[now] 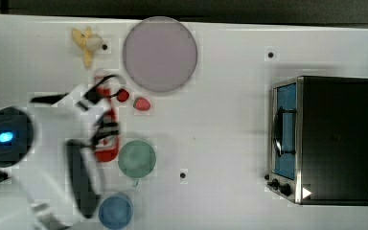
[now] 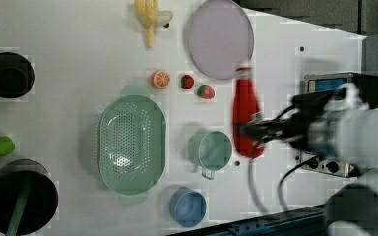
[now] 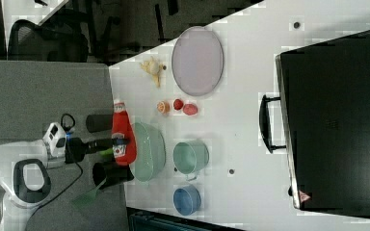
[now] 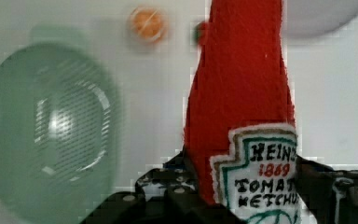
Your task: Pick Ketchup from the table and place it in strainer.
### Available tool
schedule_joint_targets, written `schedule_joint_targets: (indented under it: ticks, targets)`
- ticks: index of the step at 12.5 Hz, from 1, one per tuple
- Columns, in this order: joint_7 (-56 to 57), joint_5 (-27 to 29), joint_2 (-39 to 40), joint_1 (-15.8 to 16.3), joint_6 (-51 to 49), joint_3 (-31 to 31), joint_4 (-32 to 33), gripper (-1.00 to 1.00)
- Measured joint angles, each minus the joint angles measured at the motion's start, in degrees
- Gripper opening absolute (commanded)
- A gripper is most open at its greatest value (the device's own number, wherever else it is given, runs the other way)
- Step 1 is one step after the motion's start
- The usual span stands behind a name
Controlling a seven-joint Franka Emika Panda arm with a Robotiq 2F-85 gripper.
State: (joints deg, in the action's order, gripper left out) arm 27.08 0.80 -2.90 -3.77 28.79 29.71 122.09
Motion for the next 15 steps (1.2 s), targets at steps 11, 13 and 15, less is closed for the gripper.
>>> schedule_joint_targets:
  ticks: [11,13,15]
  targets:
    - [-28.73,-5.14,26.16,7.89,24.51,12.59,2.01,0.31]
    - [-30.87,-5.55,29.97,8.40,28.45,11.44,2.13,0.72]
    - [-32.71,-8.54,31.74,7.94,31.08,10.77,2.69,1.00]
